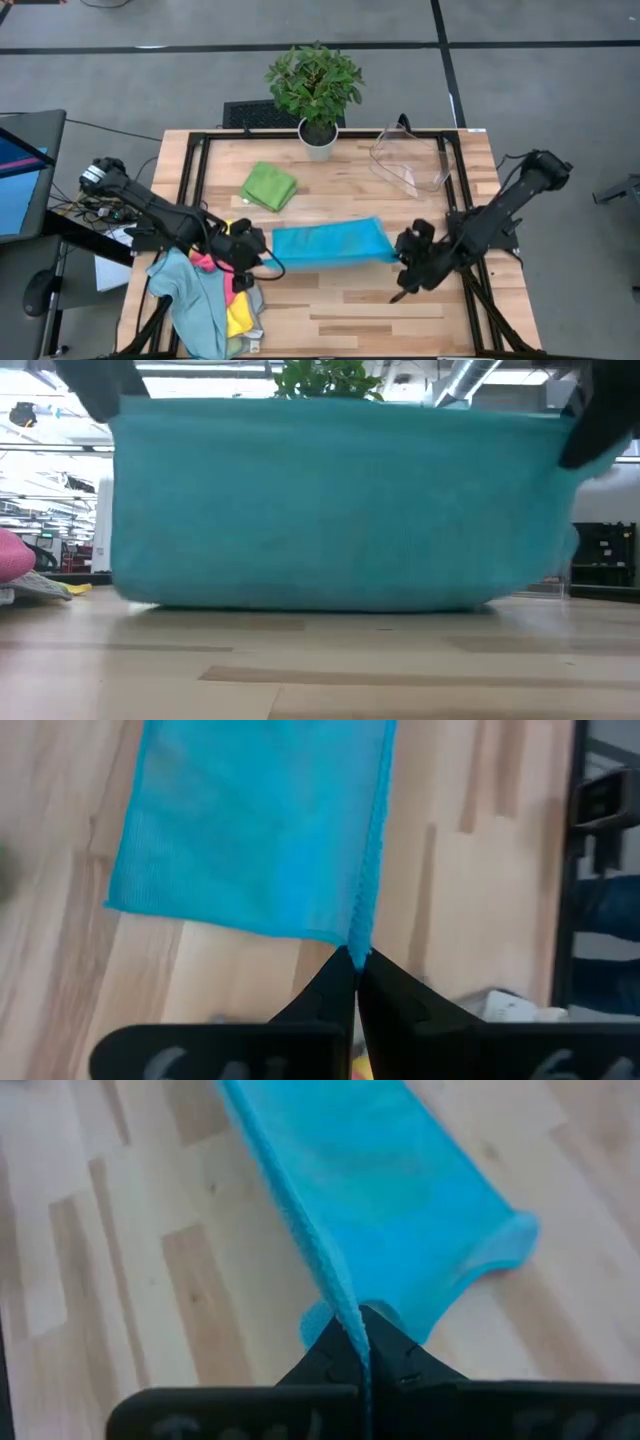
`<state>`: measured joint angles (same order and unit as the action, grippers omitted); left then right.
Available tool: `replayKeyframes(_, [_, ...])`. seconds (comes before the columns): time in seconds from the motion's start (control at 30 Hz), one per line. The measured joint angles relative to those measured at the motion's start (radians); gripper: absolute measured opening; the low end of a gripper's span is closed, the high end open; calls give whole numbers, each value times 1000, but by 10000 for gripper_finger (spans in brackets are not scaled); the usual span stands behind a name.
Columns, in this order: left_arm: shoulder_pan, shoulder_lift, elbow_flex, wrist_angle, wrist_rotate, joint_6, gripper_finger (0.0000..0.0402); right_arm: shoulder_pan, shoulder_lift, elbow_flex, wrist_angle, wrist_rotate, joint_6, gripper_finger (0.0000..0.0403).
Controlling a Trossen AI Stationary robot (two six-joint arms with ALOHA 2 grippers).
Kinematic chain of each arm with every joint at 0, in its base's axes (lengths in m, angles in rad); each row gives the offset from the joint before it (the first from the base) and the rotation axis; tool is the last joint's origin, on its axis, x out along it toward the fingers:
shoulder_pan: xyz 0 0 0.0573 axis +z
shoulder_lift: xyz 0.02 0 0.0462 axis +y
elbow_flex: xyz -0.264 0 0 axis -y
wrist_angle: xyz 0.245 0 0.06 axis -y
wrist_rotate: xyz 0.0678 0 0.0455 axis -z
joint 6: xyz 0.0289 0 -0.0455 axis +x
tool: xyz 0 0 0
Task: Fold microfiber towels
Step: Fold the blue microfiber towel
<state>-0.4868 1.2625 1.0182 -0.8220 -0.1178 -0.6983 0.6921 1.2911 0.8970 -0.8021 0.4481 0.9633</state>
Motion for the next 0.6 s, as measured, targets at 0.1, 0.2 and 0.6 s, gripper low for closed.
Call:
replayKeyframes(0.1, [12,-1,-51,15,-2,-34,0,-3,65,0,26,-4,1,13])
replayKeyframes(0.2, [33,-1,-95,28,1,-47,0,-23,108,0,33,-19,-23,13])
replayKeyframes(0.6, [95,0,-153,63,13,-1,0,-212,123,-143,260,-187,-222,15])
